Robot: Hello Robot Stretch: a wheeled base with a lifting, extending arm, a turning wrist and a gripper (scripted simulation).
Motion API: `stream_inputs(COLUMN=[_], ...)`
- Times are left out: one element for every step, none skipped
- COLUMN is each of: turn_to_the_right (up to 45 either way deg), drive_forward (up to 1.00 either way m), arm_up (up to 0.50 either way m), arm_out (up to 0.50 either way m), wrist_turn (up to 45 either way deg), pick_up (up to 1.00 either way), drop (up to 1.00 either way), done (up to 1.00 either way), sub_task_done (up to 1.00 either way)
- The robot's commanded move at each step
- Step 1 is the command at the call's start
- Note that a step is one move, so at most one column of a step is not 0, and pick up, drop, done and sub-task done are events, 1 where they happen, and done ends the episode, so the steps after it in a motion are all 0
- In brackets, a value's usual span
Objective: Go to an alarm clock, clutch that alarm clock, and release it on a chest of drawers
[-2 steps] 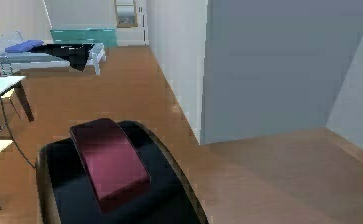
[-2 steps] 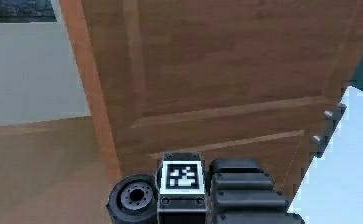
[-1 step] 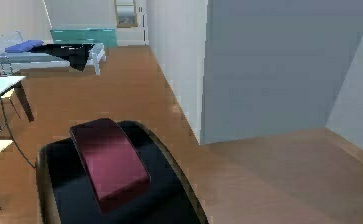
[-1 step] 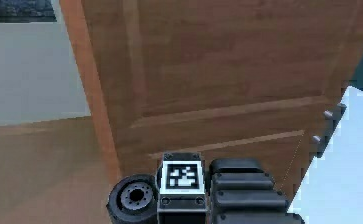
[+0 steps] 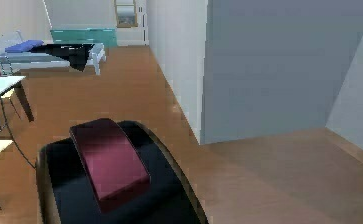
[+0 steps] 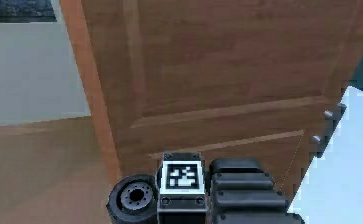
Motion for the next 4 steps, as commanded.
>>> stream_inputs(turn_to_the_right=[24.0, 0.0, -42.0, 0.0], drive_forward=[0.0, 0.45, 0.0, 1.0], arm_up=[0.0, 0.0, 0.0, 0.0], arm_out=[0.0, 0.0, 0.0, 0.0], wrist_turn=[0.0, 0.0, 0.0, 0.0], pick_up=[0.0, 0.0, 0.0, 0.0], drop=[0.0, 0.0, 0.0, 0.0], done=[0.0, 0.0, 0.0, 0.0], sub_task_done=[0.0, 0.0, 0.0, 0.0])
